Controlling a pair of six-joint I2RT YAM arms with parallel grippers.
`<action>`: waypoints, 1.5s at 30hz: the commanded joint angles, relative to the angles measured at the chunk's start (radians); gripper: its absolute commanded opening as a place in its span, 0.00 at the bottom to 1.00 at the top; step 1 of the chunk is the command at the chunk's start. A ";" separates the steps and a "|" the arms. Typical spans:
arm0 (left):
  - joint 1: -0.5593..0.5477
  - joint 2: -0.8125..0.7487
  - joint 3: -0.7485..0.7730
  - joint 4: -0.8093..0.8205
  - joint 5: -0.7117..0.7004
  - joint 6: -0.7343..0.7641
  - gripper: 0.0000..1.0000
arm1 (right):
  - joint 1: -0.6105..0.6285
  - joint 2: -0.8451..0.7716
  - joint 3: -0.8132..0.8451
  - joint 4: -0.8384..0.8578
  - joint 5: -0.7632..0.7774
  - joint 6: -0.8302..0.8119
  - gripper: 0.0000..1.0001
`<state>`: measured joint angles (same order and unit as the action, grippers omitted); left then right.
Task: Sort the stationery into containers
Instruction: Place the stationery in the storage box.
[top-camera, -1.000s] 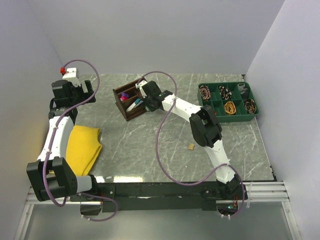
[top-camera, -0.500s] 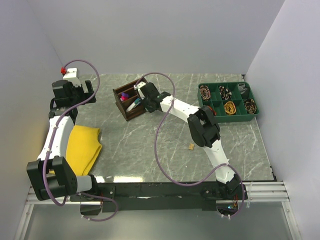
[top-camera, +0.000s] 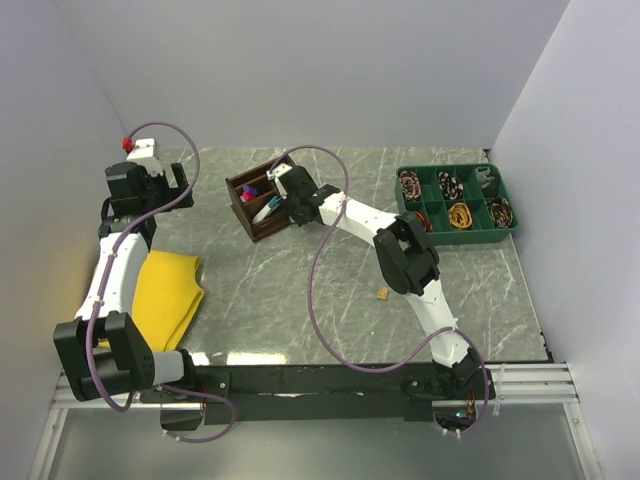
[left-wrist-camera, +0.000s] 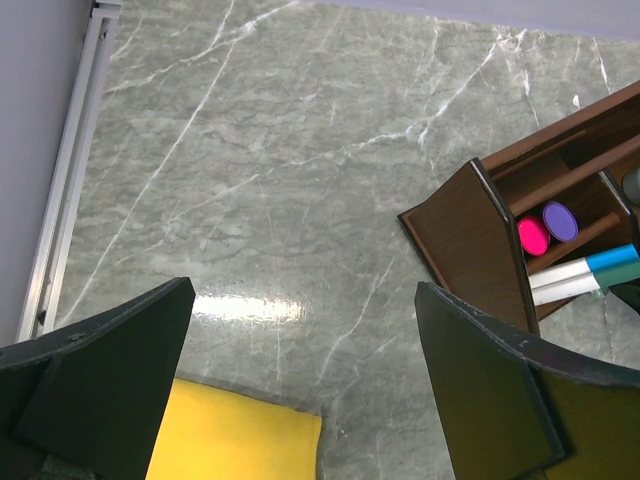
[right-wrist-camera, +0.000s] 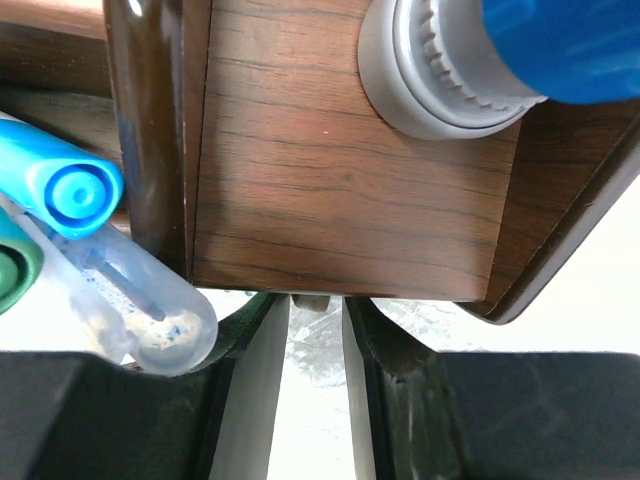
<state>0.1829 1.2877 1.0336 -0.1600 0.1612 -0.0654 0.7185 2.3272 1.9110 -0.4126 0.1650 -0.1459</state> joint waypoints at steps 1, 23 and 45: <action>0.004 -0.016 -0.012 0.050 0.023 -0.019 1.00 | 0.009 -0.064 -0.015 0.017 0.019 0.012 0.36; 0.004 -0.024 -0.027 0.059 0.012 -0.017 0.99 | 0.009 -0.092 -0.046 -0.012 -0.055 0.048 0.00; 0.004 0.024 -0.006 0.071 0.024 -0.025 0.99 | 0.001 -0.106 -0.038 -0.006 -0.036 0.054 0.00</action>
<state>0.1829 1.3094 1.0016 -0.1238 0.1707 -0.0742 0.7204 2.2910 1.8774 -0.4366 0.1226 -0.0975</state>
